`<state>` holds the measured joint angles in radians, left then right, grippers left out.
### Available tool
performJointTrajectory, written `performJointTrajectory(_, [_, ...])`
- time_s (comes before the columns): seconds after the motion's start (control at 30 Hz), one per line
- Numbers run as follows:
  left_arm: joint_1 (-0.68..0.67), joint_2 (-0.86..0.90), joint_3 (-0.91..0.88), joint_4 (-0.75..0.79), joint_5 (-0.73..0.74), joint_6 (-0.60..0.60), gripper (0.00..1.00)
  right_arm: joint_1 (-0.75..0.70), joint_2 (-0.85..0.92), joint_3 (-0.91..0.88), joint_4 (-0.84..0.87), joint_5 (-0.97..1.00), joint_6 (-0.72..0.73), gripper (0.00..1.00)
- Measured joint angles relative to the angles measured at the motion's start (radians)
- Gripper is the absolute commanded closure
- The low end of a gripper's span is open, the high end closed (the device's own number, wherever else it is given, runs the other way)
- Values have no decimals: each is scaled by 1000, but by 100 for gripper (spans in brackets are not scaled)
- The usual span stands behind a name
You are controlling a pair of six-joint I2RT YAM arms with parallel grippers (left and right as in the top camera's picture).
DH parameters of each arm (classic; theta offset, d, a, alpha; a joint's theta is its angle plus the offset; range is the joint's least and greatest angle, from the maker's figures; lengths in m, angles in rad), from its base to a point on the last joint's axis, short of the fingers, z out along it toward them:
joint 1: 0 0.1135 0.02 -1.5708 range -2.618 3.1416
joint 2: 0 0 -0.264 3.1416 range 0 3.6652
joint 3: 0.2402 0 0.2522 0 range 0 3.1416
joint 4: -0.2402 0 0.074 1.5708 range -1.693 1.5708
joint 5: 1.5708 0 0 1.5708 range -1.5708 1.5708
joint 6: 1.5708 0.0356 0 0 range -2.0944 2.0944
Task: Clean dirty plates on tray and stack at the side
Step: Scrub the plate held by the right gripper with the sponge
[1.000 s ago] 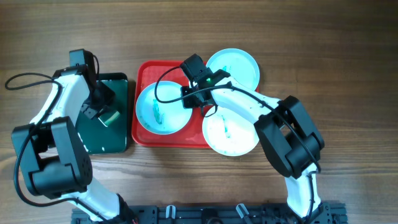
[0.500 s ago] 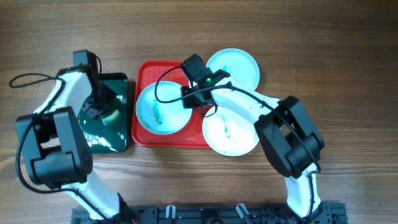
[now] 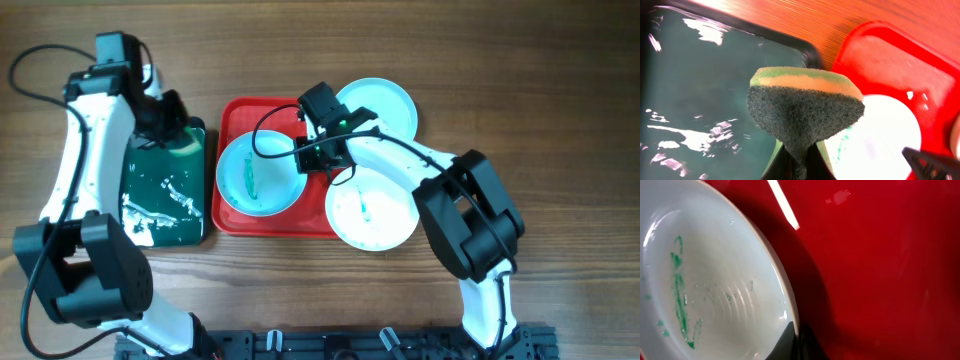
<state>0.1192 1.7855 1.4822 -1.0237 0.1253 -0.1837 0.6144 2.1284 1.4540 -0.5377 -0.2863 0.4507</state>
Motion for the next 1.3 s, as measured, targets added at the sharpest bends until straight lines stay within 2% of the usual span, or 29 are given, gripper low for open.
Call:
performJointTrajectory(0.27, [-189, 66, -86, 60, 53, 96, 96, -31, 2, 0, -1, -80, -11, 96])
performJointTrajectory(0.5, [-254, 90, -322, 280, 6, -28, 96, -31, 6, 0, 0, -87, -15, 96])
performJointTrajectory(0.67, [-296, 65, -359, 304, -19, -42, 96, -34, 13, 0, -1, -87, -26, 96])
performJointTrajectory(0.8, [-374, 67, -377, 261, 183, 101, 96, -38, 13, 0, -2, -87, -30, 96])
performJointTrajectory(0.97, [-394, 75, -389, 286, 270, 141, 96, -38, 13, 0, -2, -87, -30, 96])
performJointTrajectory(1.1, [-373, 74, -397, 411, 203, -45, 96, -45, 13, 0, 9, -72, -29, 96])
performJointTrajectory(1.2, [-357, 75, -397, 581, 37, -208, 96, -46, 13, 0, 9, -73, -26, 96])
performJointTrajectory(1.3, [-345, 75, -397, 624, -108, -301, 96, -46, 13, 0, 9, -73, -26, 96])
